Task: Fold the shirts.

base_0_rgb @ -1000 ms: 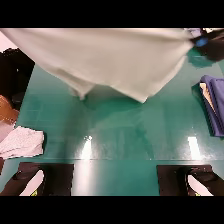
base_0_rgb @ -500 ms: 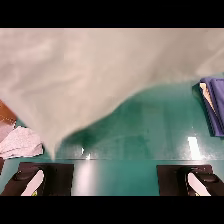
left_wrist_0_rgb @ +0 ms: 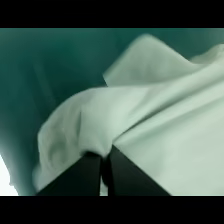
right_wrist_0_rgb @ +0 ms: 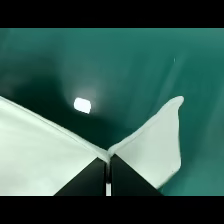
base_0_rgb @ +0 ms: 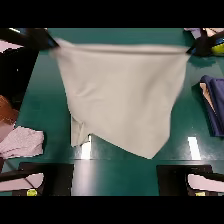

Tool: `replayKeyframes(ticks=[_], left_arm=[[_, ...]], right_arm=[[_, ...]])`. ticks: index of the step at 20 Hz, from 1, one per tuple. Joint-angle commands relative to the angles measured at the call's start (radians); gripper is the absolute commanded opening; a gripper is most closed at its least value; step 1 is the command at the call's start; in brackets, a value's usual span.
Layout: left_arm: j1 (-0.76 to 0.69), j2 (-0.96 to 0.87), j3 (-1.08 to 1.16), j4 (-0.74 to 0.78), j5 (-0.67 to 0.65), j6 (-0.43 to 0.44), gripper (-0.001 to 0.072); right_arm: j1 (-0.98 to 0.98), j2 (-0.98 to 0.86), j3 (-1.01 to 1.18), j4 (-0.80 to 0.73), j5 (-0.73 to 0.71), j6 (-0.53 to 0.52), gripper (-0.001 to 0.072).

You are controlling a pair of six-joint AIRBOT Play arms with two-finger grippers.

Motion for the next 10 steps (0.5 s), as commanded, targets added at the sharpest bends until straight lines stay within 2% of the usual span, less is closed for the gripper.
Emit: replayKeyframes(ticks=[1, 5, 10], left_arm=[[-0.066, -0.222, -0.075, 0.072, 0.073, -0.01, 0.0027], [-0.064, -0.37, -0.093, 0.073, 0.201, -0.009, 0.0027], [-0.064, -0.409, -0.094, 0.069, 0.367, -0.009, 0.0031]], right_arm=[[0.032, -0.204, 0.004, -0.029, -0.006, 0.005, 0.0013], [0.031, -0.321, 0.005, -0.025, -0.12, 0.005, 0.0013], [0.031, -0.391, 0.005, 0.017, -0.19, 0.005, 0.0014]])
